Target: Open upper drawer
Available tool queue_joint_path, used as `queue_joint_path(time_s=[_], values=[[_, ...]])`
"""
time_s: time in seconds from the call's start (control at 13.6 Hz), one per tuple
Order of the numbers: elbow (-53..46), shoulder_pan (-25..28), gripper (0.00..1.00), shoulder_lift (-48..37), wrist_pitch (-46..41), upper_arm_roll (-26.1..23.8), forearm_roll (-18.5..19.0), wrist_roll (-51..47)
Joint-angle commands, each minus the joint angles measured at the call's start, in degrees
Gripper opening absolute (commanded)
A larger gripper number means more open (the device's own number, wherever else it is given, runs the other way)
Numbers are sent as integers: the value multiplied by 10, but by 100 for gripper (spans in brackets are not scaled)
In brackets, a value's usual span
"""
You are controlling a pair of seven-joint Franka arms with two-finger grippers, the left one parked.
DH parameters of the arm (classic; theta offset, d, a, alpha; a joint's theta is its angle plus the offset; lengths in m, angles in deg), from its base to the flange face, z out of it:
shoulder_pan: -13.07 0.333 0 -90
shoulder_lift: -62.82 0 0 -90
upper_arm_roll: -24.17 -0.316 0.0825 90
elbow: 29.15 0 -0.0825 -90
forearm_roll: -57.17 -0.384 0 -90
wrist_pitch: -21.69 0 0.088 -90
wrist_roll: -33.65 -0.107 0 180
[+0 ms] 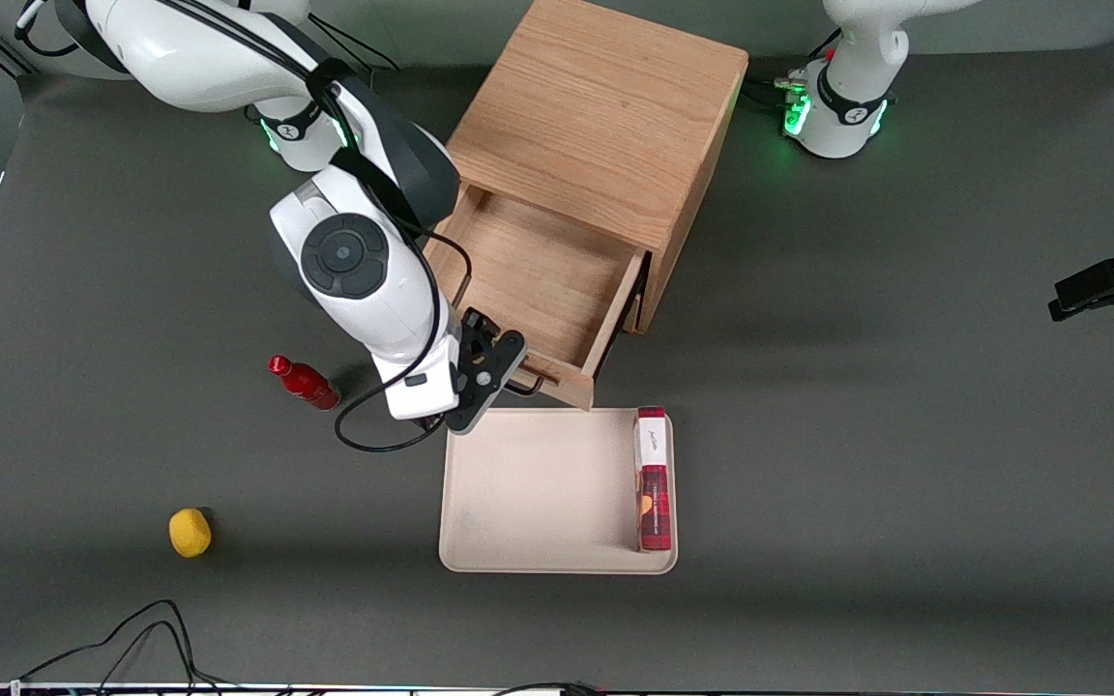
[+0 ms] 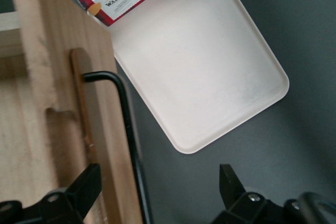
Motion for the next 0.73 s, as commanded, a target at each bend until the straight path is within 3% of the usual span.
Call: queue_joint_path(time_s=[0.0, 0.66], values=[[-25, 11, 100, -3, -36, 3, -4, 7], [6, -11, 100, -113, -153, 4, -3, -36]])
